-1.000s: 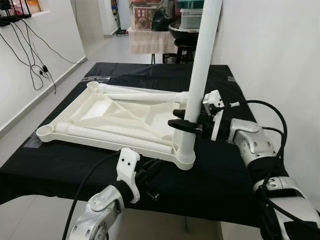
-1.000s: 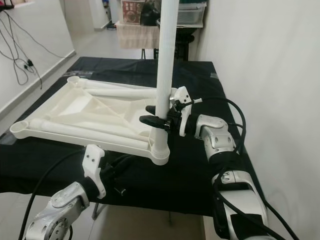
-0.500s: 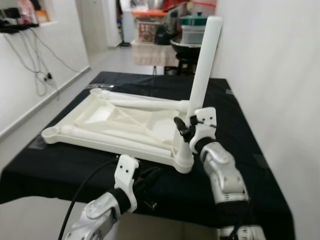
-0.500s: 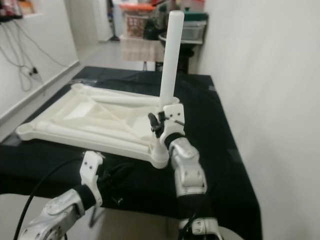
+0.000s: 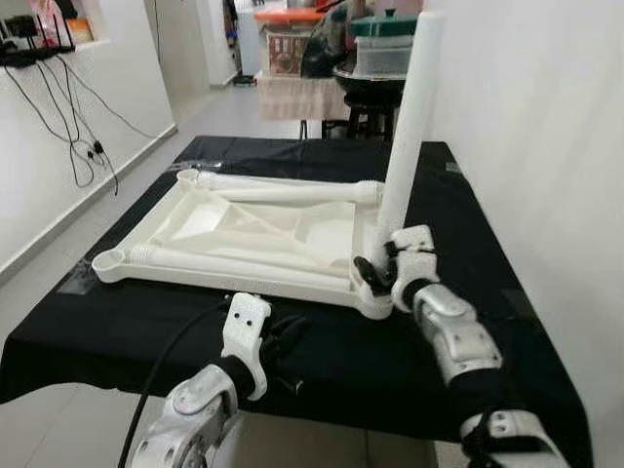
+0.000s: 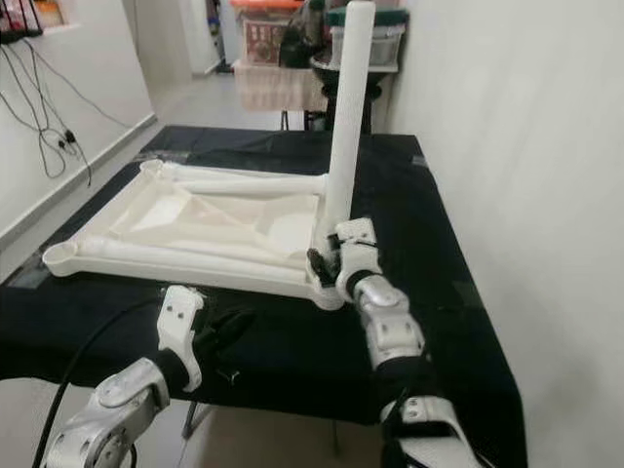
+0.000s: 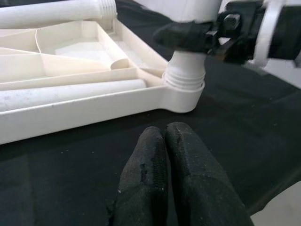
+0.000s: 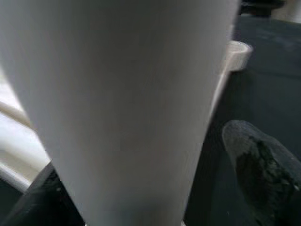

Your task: Building children table

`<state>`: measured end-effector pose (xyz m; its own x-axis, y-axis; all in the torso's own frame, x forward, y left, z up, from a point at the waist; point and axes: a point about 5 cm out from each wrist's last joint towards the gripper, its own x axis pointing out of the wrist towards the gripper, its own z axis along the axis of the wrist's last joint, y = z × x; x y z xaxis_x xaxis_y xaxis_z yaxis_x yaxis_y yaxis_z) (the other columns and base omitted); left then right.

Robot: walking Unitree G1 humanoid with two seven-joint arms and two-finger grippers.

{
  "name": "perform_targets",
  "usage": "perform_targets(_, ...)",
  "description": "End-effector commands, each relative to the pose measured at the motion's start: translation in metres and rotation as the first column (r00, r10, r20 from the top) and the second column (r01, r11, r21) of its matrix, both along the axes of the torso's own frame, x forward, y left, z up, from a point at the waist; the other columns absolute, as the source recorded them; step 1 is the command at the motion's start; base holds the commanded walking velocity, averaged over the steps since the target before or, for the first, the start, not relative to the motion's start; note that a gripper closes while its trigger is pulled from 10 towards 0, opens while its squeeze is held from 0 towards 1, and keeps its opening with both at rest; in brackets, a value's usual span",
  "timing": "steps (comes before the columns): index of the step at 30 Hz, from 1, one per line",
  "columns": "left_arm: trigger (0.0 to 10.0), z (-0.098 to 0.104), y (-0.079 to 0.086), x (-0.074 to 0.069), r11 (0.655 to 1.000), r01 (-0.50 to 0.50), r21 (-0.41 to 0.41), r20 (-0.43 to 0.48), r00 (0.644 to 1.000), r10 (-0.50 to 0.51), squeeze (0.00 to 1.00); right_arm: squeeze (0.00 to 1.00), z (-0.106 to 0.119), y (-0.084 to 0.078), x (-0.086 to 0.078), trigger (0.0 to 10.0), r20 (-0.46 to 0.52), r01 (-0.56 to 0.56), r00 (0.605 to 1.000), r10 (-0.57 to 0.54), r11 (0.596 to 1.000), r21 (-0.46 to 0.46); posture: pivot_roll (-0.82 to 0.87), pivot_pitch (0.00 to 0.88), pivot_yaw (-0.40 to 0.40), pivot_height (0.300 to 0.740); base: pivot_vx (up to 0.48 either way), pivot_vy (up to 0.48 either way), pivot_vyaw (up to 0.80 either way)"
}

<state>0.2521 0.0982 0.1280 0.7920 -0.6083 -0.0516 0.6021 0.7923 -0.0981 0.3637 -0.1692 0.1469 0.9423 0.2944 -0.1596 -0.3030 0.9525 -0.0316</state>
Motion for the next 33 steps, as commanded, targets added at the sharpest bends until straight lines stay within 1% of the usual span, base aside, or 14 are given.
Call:
perform_targets(1,10.0,0.002,0.001,-0.003,0.999,0.004,0.044,0.03,1.0,-0.005,0.0,0.0,0.016,-0.003,-0.001,10.0,0.073,-0.141,0.988,0.14,0.99,0.015,-0.01,0.0,-0.019,0.74,0.0,0.0,0.0)
perform_targets(3,10.0,0.004,-0.001,-0.008,0.998,0.03,0.063,0.049,0.998,-0.033,0.0,0.0,0.019,-0.007,-0.006,10.0,0.078,-0.306,0.949,0.304,0.952,0.011,-0.01,0.0,-0.019,0.74,0.0,0.0,0.0)
perform_targets(5,10.0,0.004,-0.001,-0.008,0.998,0.03,0.063,0.049,0.998,-0.033,0.0,0.0,0.019,-0.007,-0.006,10.0,0.078,-0.306,0.949,0.304,0.952,0.011,-0.01,0.0,-0.019,0.74,0.0,0.0,0.0)
perform_targets(7,10.0,0.004,-0.002,-0.01,0.997,0.038,0.063,0.05,0.998,-0.042,0.0,0.0,0.017,-0.009,-0.008,10.0,0.067,-0.364,0.929,0.363,0.932,-0.001,-0.01,0.0,-0.018,0.74,0.0,0.0,0.0)
perform_targets(8,10.0,0.004,-0.004,-0.012,0.997,0.051,0.059,0.051,0.997,-0.054,0.0,0.0,0.014,-0.009,-0.009,10.0,0.05,-0.428,0.902,0.428,0.904,-0.001,0.0,0.0,-0.016,0.74,0.0,0.0,0.0)
perform_targets(9,10.0,0.004,-0.004,-0.012,0.997,0.051,0.059,0.051,0.997,-0.054,0.0,0.0,0.014,-0.009,-0.009,10.0,0.05,-0.428,0.902,0.428,0.904,-0.001,0.0,0.0,-0.016,0.74,0.0,0.0,0.0)
perform_targets(11,10.0,0.004,-0.008,-0.017,0.995,0.084,0.046,0.051,0.995,-0.086,0.0,0.0,0.011,-0.008,-0.009,10.0,0.018,-0.533,0.846,0.533,0.846,0.002,0.0,0.0,-0.018,0.74,0.0,0.0,0.0)
perform_targets(17,10.0,0.003,-0.013,-0.016,0.995,0.099,0.023,0.07,0.993,-0.1,0.0,0.0,0.018,-0.005,0.003,10.0,0.027,-0.533,0.846,0.533,0.844,0.059,0.0,0.0,-0.028,0.74,0.0,0.0,0.0)
perform_targets(18,10.0,0.003,-0.014,-0.015,0.996,0.09,0.015,0.066,0.994,-0.091,0.0,0.0,0.019,-0.004,0.005,5.7,0.029,-0.529,0.848,0.529,0.846,0.059,0.0,0.0,-0.029,0.74,0.0,0.0,0.0)
perform_targets(20,10.0,0.002,-0.014,-0.015,0.996,0.084,0.01,0.063,0.994,-0.085,0.0,0.0,0.02,-0.004,0.006,5.7,0.03,-0.53,0.848,0.529,0.846,0.058,0.0,0.0,-0.029,0.74,0.0,0.0,0.0)
perform_targets(21,10.0,0.003,-0.014,-0.015,0.997,0.082,0.01,0.064,0.995,-0.083,0.0,0.0,0.02,-0.004,0.006,2.4,0.029,-0.533,0.846,0.533,0.844,0.058,0.0,0.0,-0.03,0.74,0.0,0.0,0.0)
perform_targets(22,10.0,0.003,-0.014,-0.015,0.997,0.082,0.01,0.064,0.995,-0.083,0.0,0.0,0.02,-0.004,0.006,2.4,0.029,-0.533,0.846,0.533,0.844,0.058,0.0,0.0,-0.03,0.74,0.0,0.0,0.0)
perform_targets(23,10.0,0.003,-0.014,-0.015,0.997,0.082,0.009,0.065,0.995,-0.082,0.0,0.0,0.02,-0.004,0.006,0.0,0.031,-0.542,0.84,0.541,0.838,0.06,-0.01,0.0,-0.026,0.74,0.0,0.0,0.0)
perform_targets(33,10.0,0.005,-0.014,-0.016,0.996,0.089,-0.002,0.069,0.994,-0.089,0.0,0.0,0.02,-0.014,0.001,0.0,0.042,-0.579,0.815,0.578,0.815,0.025,-0.03,0.009,-0.015,0.74,0.0,0.0,0.0)
